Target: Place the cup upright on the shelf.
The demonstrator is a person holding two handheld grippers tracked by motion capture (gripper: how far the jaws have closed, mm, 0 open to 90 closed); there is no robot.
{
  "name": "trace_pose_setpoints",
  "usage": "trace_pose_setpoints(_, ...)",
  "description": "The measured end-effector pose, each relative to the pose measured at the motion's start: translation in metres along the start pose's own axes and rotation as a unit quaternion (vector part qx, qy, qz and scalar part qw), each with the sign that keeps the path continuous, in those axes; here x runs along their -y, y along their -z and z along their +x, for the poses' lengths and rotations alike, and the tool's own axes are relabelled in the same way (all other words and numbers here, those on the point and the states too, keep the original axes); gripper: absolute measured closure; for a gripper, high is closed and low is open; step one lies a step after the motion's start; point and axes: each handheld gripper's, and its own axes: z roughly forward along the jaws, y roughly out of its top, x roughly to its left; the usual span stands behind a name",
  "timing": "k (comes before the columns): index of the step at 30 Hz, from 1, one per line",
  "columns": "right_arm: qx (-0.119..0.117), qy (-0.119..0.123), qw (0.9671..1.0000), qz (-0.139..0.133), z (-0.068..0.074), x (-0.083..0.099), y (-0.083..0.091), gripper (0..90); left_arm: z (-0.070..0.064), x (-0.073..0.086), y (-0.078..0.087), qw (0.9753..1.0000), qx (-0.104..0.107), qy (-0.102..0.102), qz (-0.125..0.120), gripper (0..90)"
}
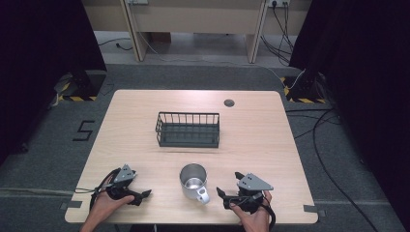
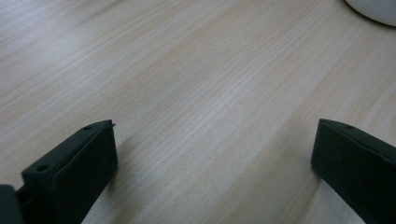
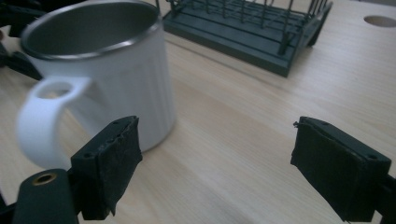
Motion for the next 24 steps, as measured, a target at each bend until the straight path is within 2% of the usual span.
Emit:
trace_pose_setpoints(9, -0.033, 0.023, 0.9989, -0.023, 0.028, -0.015, 0.013, 15.1, 0.0, 0.0, 0.0, 1.0, 0.0, 0.0, -0.001, 0.0)
trace_pose_setpoints(15, -0.059, 0.034, 0.9975, -0.017, 0.045, -0.014, 0.006, 15.1, 0.0, 0.0, 0.0, 1.0, 0.0, 0.0, -0.001, 0.0)
trace_pose_setpoints(18, -0.06, 0.044, 0.9972, -0.01, 0.049, -0.013, 0.001, 15.2, 0.0, 0.0, 0.0, 1.0, 0.0, 0.0, -0.001, 0.0)
trace_pose_setpoints(24, -0.042, 0.053, 0.9977, 0.003, 0.046, -0.009, -0.005, 16.9, 0.0, 0.0, 0.0, 1.0, 0.0, 0.0, -0.001, 0.0)
